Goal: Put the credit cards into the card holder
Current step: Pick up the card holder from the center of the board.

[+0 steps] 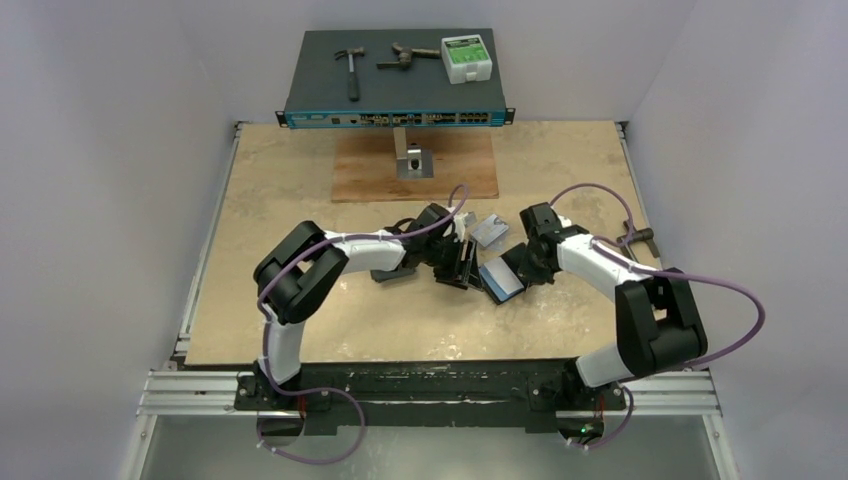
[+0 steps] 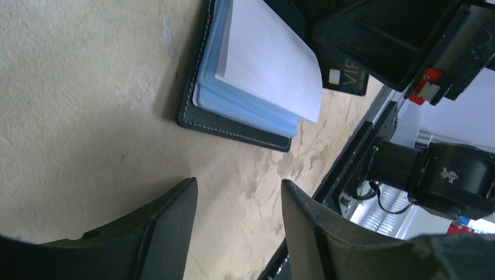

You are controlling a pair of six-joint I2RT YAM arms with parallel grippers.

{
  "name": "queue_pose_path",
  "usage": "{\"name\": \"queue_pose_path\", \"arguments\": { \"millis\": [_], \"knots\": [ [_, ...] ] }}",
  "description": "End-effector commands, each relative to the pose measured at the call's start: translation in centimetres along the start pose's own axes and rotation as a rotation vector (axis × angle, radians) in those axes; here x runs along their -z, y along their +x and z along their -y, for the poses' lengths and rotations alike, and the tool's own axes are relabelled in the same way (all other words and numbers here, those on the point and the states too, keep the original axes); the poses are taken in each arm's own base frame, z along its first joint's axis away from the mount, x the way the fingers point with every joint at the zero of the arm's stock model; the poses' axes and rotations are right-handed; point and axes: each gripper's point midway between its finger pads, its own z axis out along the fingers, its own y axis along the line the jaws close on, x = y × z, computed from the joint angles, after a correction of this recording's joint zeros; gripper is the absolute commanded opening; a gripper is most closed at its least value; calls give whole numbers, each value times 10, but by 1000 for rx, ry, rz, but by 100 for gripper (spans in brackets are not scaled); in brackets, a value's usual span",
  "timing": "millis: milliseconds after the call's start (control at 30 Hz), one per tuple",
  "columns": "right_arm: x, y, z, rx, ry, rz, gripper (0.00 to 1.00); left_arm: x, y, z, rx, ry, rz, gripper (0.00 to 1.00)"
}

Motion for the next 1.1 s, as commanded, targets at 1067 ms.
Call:
{"name": "queue_pose_path", "arguments": {
  "millis": [1067],
  "knots": [
    [-24,9,-2,-37,-67,-105,0,-21,-49,41,7,244,251,54]
  ]
}}
